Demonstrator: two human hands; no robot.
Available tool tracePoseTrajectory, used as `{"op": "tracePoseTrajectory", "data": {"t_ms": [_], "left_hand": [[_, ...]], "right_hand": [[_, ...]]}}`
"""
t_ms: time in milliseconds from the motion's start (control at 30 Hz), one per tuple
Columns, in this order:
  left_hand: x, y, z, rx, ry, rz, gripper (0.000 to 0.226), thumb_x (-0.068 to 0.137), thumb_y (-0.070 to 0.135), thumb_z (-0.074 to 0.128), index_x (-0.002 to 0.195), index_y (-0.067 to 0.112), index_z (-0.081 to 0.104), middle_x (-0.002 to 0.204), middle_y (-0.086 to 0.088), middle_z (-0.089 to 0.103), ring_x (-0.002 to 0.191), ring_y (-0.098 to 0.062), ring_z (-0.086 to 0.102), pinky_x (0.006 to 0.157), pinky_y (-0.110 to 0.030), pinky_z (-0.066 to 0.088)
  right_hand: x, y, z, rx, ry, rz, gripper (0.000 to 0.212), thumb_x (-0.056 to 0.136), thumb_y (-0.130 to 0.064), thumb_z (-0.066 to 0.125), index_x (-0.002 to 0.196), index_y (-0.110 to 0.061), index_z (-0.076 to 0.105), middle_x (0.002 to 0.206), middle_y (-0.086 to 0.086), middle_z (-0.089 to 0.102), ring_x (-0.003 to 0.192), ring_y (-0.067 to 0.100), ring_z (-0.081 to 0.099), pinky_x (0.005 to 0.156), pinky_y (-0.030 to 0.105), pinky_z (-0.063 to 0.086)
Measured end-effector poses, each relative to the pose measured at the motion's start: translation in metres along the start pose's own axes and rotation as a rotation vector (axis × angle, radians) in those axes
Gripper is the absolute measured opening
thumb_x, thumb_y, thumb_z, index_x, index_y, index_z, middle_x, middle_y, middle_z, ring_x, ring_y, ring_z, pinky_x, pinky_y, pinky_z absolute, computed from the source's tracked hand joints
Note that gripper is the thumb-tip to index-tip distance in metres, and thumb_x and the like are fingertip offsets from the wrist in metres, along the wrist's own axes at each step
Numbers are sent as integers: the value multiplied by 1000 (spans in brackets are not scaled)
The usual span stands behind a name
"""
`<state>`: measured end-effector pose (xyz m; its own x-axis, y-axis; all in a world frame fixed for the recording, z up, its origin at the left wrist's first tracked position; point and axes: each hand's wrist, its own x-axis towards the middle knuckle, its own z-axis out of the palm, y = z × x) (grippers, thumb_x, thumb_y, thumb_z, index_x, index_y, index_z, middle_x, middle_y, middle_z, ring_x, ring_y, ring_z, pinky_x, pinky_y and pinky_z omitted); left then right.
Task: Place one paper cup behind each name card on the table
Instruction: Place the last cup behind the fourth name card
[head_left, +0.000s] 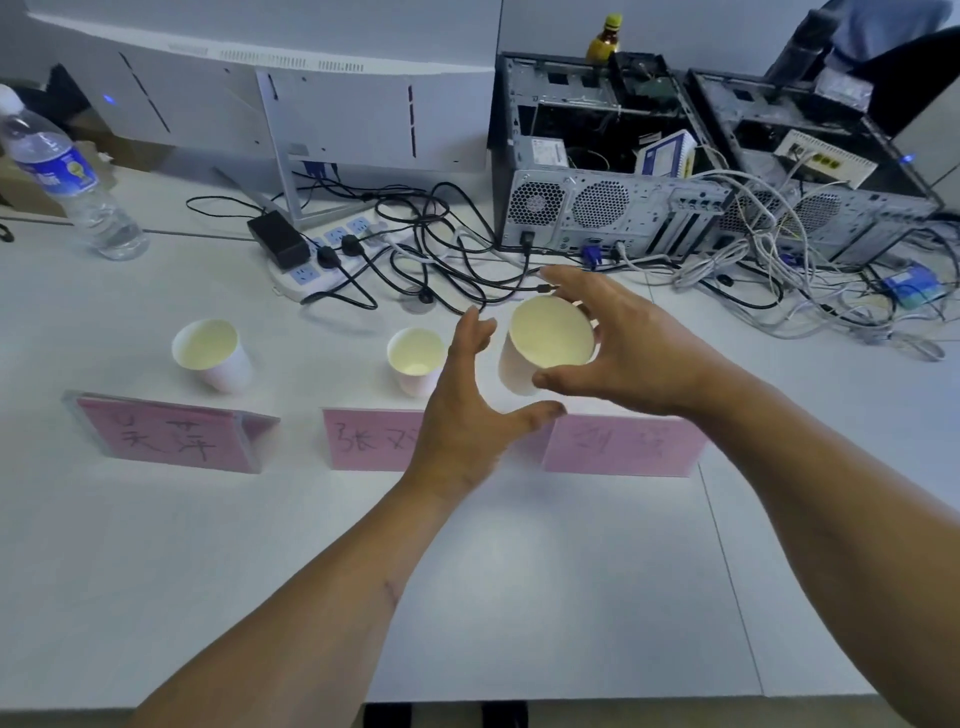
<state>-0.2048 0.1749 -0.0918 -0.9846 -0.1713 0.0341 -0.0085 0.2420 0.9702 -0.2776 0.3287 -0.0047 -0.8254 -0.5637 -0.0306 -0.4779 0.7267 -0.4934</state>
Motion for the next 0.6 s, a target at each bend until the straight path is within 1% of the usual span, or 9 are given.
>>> {"op": "tracePoseTrajectory", "data": {"t_ms": [100,167,233,300,367,433,500,533,600], "left_hand": [[0,2,16,5,12,-17,111,61,42,84,145,34,12,139,14,39,127,4,33,104,-23,29],[0,2,23,19,12,-23,111,60,44,84,145,34,13,142,12,40,127,6,33,108,-31,34],[0,2,28,25,15,-35,111,59,47,83,144,37,12,142,13,39,127,10,33,105,-44,41],[0,1,32,34,18,-48,111,59,50,82,143,39,11,139,17,39,125,17,30,101,-48,45],[-2,-1,35,55,16,-55,111,60,52,80,144,37,10,140,18,38,123,19,29,104,-42,42],[-5,-4,39,75,11,-63,110,62,49,80,146,33,10,144,15,38,125,13,31,106,-28,35],[-8,-7,41,84,9,-68,110,63,48,80,146,31,11,146,12,39,127,8,31,101,-14,28],[-10,-8,42,85,9,-69,110,62,49,79,146,31,11,146,11,39,128,7,32,99,-10,26],[-12,-11,45,87,4,-74,110,61,51,78,146,31,12,147,10,39,130,4,32,97,-8,24]], "right_hand": [[1,33,-10,-9,0,42,91,68,-45,78,144,-32,29,139,-3,48,108,3,42,93,24,34],[4,55,-10,-21,-3,79,92,67,-45,78,144,-31,30,139,-2,48,108,5,42,94,27,36],[7,77,-7,-28,-11,123,93,67,-45,78,145,-31,29,141,-1,47,110,8,43,95,29,37],[10,98,0,-26,-22,161,95,67,-44,79,145,-31,28,142,1,45,117,13,46,95,30,36],[11,116,8,-20,-35,196,96,67,-42,80,146,-30,26,143,2,45,122,19,46,96,32,36],[13,133,18,-8,-47,225,97,67,-41,80,146,-30,26,143,2,44,124,22,45,97,34,36],[14,146,28,4,-52,256,98,67,-40,81,147,-30,25,144,2,43,124,24,46,96,34,37],[14,153,33,11,-54,270,98,68,-39,81,147,-30,24,144,2,43,123,25,46,94,34,37],[14,163,40,19,-63,289,97,68,-39,81,147,-30,24,145,1,42,124,26,46,92,33,37]]}}
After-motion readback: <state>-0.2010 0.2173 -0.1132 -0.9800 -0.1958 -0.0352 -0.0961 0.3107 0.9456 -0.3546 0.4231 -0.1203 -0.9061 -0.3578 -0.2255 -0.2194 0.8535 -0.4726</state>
